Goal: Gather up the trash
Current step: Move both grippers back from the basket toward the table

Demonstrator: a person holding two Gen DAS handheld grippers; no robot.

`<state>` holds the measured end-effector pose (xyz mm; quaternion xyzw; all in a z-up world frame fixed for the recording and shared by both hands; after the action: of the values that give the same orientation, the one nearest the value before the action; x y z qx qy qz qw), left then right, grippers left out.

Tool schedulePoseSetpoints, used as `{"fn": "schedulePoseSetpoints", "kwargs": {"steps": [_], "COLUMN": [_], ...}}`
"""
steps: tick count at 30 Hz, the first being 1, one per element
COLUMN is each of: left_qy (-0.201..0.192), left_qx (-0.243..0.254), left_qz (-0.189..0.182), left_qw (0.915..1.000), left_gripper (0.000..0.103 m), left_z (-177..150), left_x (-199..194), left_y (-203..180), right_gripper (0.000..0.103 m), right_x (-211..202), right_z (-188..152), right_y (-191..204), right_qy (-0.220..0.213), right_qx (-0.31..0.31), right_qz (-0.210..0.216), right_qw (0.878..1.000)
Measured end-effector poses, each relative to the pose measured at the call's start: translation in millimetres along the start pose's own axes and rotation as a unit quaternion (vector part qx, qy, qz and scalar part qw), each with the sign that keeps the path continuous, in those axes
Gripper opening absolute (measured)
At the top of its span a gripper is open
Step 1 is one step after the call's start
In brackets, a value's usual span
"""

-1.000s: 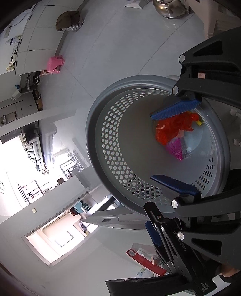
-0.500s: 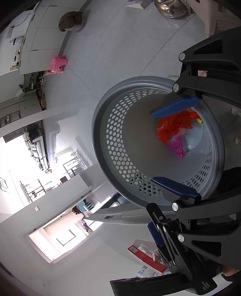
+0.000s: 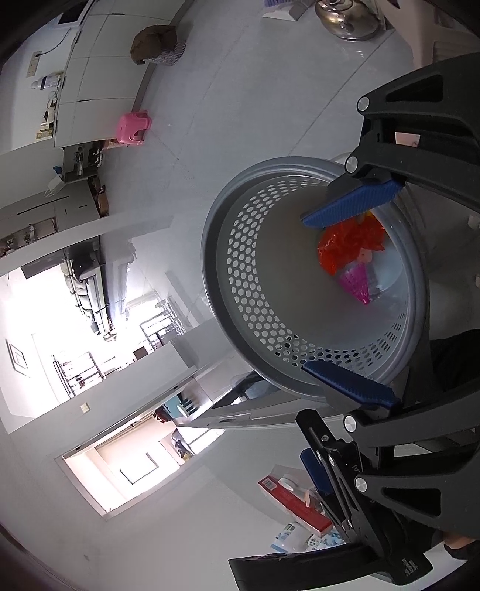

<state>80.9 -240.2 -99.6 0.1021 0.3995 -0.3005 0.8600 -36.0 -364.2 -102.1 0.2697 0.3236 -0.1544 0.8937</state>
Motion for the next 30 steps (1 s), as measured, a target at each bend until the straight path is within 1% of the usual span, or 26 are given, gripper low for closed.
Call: {"fn": "schedulePoseSetpoints", "kwargs": {"steps": [5, 8, 17, 22, 25, 30], "left_qy": [-0.011, -0.02, -0.044, -0.059, -0.067, -0.078], "left_qx": [-0.002, -0.001, -0.007, -0.017, -0.027, -0.043], "left_qz": [0.0, 0.002, 0.009, 0.013, 0.017, 0.037], "left_qw": [0.9999, 0.9998, 0.999, 0.998, 0.9972, 0.9954], "left_gripper": [0.077, 0.079, 0.086, 0.087, 0.09, 0.09], "left_z": [0, -1, -4, -3, -5, -10], "left_x": [-13, -21, -44, -60, -70, -86], "left_y": [2, 6, 20, 32, 42, 65], "right_gripper": [0.075, 0.077, 0.078, 0.078, 0.079, 0.079], "right_x": [-11, -17, -35, -41, -44, -41], "right_z": [-2, -3, -4, -4, -3, -4], "right_y": [6, 10, 23, 39, 50, 71], "right_qy": [-0.009, -0.017, -0.032, -0.039, -0.041, -0.038], "right_qx": [-0.004, -0.008, -0.019, -0.032, -0.044, -0.062], "right_qz": [0.002, 0.001, 0.006, 0.015, 0.024, 0.041], "right_qw": [1.0, 1.0, 0.999, 0.999, 0.998, 0.997]}}
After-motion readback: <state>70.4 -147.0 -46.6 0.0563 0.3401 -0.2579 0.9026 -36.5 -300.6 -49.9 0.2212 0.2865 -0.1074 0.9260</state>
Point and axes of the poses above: each gripper's, at about its wrist camera, not at the fingertips, and x roughly the way its jaws point, y to its left, z to its top, the point moved 6 cm from there along x, roughly the way its jaws point, and after that the axes turned 1 degree about x, right-handed, at the moved point
